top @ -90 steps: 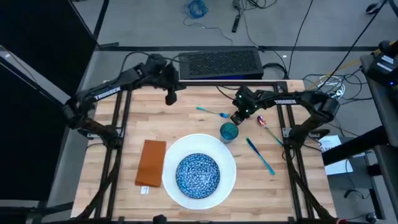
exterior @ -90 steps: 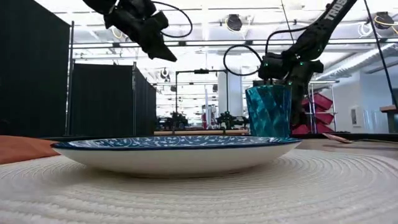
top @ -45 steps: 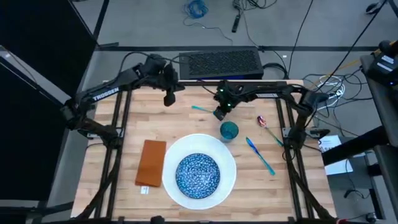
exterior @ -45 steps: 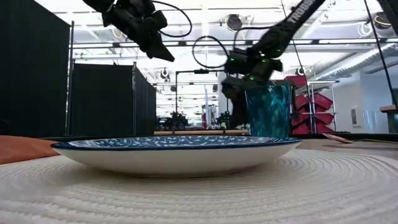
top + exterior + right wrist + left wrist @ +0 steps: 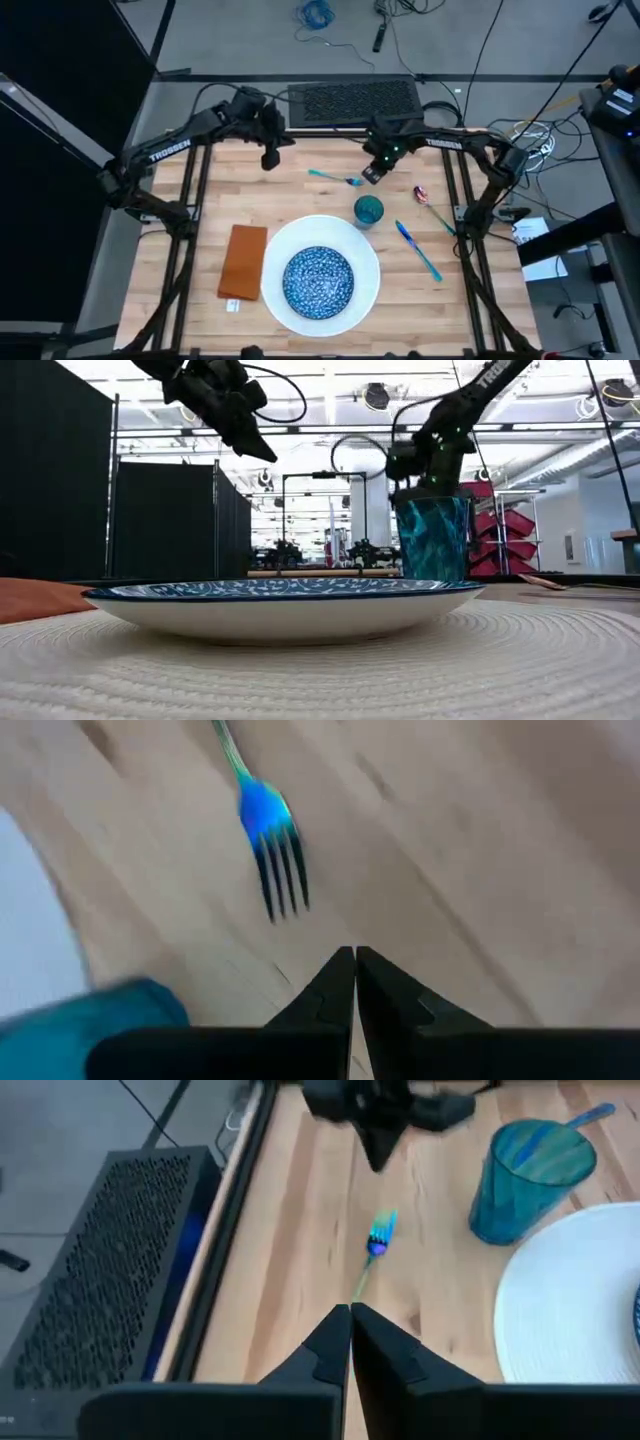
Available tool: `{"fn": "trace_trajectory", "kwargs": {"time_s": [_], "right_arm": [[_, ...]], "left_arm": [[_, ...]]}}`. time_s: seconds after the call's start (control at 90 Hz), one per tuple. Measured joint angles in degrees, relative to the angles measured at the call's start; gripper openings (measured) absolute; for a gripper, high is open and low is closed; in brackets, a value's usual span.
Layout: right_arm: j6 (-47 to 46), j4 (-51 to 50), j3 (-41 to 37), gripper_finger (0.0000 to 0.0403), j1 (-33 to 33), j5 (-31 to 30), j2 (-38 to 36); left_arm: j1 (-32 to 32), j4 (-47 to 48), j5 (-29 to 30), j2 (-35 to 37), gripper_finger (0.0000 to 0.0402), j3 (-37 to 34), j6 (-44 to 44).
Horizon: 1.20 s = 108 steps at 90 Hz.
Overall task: Set table place
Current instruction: Stack the blue fork on top of the brown table napkin
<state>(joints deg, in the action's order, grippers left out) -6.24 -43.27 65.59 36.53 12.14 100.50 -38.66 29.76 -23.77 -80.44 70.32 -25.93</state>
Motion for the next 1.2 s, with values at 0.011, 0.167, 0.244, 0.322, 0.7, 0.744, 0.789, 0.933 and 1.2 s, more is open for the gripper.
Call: {"fn": "trace_trajectory", "kwargs": {"time_s": [0.011, 0.167, 0.244, 0.322, 0.7, 0.744, 0.789, 0.933, 1.2], "right_arm": [[0.0, 0.1, 0.0, 0.0000, -0.1, 0.0, 0.3], [-0.7, 3.5, -0.1, 0.0000, -2.5, 0.9, 3.4], [-1.2, 4.5, -0.1, 0.0000, -3.2, 1.7, 4.8], [-1.7, 6.9, -0.1, 0.0000, -3.5, 1.9, 6.0], [-2.0, 11.6, 9.3, 0.0000, -5.9, 4.8, 14.1], [-1.6, 11.5, 11.5, 0.0000, -6.3, 4.8, 15.2], [-1.0, 11.1, 13.8, 0.0000, -6.7, 4.9, 16.5], [0.9, 7.1, 20.5, 0.0000, -7.5, 5.0, 19.4], [5.8, -12.6, 26.5, 0.0016, -7.4, -5.6, 15.6]], "left_arm": [[0.0, -0.2, 0.0, 0.0, 0.0000, 0.0, 0.0], [0.0, -1.0, -0.2, 0.0, 0.0000, 0.0, 0.0], [0.0, -0.7, -0.2, 0.0, 0.0000, 0.0, 0.0], [0.0, -0.6, -0.2, 0.0, 0.0000, 0.0, 0.0], [0.0, -0.5, -0.5, 0.0, 0.0000, 0.0, -0.5], [0.0, -0.4, -0.5, 0.0, 0.0000, 0.0, -0.5], [0.0, -0.2, -0.5, 0.0, 0.0000, 0.0, -0.6], [0.0, 1.2, -0.5, 0.0, 0.0000, 0.0, -1.4], [-0.8, 2.6, 0.1, 0.0, 0.0000, 0.0, -1.9]]}}
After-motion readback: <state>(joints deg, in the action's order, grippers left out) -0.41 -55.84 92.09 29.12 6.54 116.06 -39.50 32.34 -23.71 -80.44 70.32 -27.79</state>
